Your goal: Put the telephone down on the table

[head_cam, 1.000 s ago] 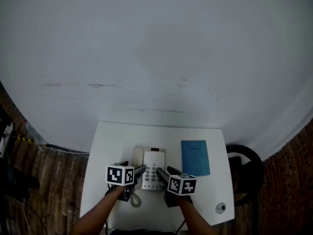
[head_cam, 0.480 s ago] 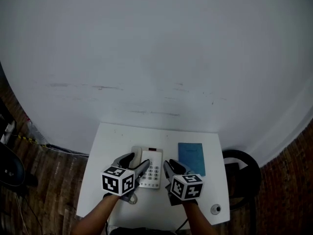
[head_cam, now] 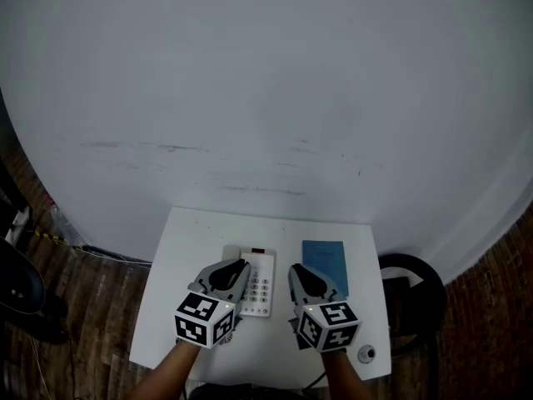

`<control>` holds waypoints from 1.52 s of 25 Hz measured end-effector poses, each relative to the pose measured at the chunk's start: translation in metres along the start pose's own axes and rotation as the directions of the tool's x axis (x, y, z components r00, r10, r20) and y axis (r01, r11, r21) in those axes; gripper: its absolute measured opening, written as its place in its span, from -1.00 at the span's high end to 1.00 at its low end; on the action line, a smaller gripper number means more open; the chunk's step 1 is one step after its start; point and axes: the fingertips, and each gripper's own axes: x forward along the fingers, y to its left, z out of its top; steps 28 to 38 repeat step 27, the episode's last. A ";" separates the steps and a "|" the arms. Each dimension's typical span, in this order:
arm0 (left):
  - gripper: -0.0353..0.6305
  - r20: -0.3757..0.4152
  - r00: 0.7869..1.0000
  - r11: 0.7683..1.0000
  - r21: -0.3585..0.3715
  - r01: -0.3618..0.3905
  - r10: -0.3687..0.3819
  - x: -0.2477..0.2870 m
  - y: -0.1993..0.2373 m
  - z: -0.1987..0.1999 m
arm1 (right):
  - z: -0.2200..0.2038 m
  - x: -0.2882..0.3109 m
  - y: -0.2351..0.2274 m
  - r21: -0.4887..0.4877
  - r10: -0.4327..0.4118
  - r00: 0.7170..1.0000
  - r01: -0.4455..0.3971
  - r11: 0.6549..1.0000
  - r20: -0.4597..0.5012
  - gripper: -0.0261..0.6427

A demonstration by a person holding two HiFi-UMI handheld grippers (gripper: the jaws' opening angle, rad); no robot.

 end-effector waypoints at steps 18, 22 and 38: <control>0.88 0.021 0.999 0.999 0.013 -0.033 0.033 0.004 -0.005 0.006 | 0.006 -0.008 -0.001 -0.037 0.013 0.999 -0.011 0.999 0.038 0.92; 0.88 0.022 0.999 0.999 0.005 -0.033 0.033 0.005 -0.005 0.006 | 0.005 -0.006 0.000 -0.021 0.025 0.999 -0.024 0.999 0.042 0.92; 0.88 0.019 0.999 0.999 0.000 -0.035 0.035 0.008 -0.005 0.004 | 0.004 -0.006 -0.002 -0.012 0.028 0.999 -0.027 1.000 0.044 0.92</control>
